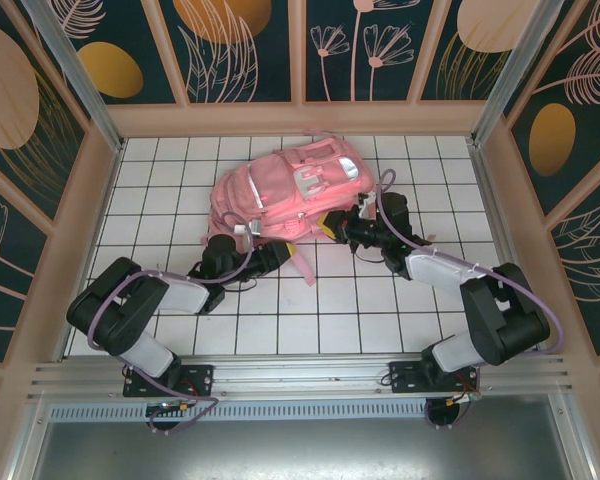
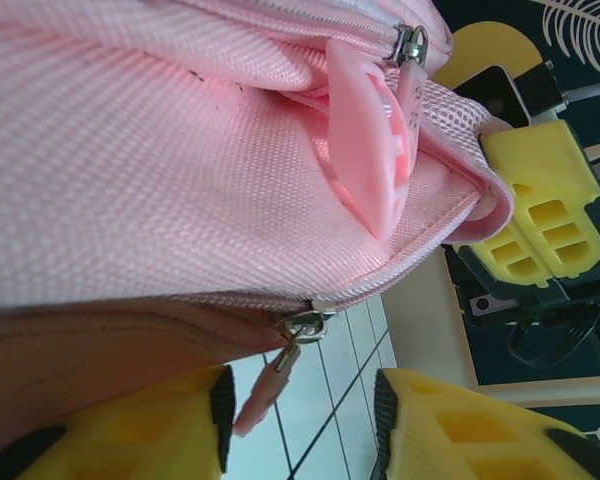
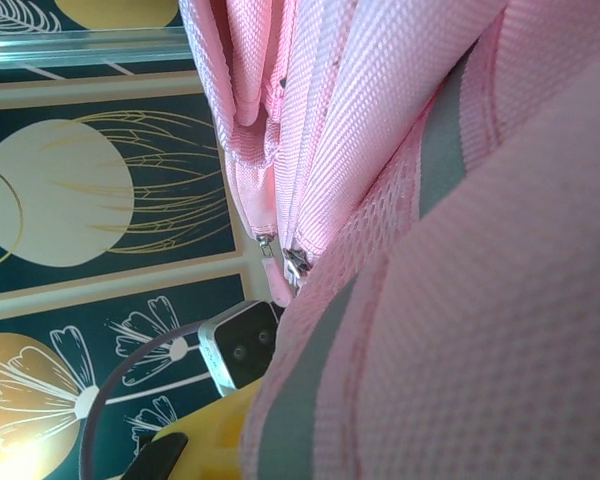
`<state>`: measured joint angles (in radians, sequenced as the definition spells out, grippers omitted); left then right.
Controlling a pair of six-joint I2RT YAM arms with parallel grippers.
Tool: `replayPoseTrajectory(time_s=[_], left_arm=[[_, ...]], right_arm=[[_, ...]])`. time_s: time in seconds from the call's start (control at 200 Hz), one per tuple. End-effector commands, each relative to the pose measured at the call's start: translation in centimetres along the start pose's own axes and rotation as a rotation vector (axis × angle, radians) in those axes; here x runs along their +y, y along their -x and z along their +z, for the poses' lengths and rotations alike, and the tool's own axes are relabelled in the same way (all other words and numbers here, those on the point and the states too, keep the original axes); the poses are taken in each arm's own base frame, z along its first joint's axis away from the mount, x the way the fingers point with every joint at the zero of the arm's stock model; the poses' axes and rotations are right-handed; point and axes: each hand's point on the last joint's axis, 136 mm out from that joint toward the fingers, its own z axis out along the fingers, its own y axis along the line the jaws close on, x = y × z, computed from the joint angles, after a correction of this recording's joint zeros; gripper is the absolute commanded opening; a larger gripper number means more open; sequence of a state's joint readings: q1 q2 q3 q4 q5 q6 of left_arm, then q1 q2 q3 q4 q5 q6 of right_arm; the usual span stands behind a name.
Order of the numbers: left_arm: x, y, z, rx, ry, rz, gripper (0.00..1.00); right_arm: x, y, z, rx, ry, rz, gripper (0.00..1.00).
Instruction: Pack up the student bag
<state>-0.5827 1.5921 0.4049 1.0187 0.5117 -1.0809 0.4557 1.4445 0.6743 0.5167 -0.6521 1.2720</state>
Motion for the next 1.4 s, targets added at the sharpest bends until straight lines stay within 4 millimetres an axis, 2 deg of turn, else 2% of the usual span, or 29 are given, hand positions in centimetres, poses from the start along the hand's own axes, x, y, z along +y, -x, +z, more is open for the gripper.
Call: replayPoseTrajectory(time_s=[0.0,0.255,0.445,0.656,0.881,1.226,1.391], left_arm=[[-1.1,1.1,0.6,-0.032,-0.038,0.020,0.37],[-1.3,1.2,-1.1,-0.081,-0.014,0.049,0.24],[-1.3,1.2,-2.4,-0.116,0.017,0.077,0.16],[-0.7,1.0,-3.2,-0.126,0.054,0.088,0.12],[0.1,1.1,-3.6,-0.140,0.078,0.080,0.11],[0.6,3.2,-4.9,-0.198,0.170,0.110,0.11],[1.6,3.0,-4.1,-0.147,0.223,0.121,0.08]], right_arm=[[9.4,-1.3,-1.4,0.029,0.257,-0.173,0.00],[8.9,-1.1,-1.2,0.019,0.238,-0.176,0.00],[6.9,-0.8,-0.9,-0.003,0.152,-0.197,0.00],[4.3,-0.6,-0.8,-0.018,0.066,-0.214,0.00],[4.1,-1.4,-0.5,0.012,0.068,-0.232,0.00],[1.5,-2.1,0.2,0.033,-0.064,-0.309,0.00],[-0.3,-2.1,0.2,0.039,-0.147,-0.336,0.00]])
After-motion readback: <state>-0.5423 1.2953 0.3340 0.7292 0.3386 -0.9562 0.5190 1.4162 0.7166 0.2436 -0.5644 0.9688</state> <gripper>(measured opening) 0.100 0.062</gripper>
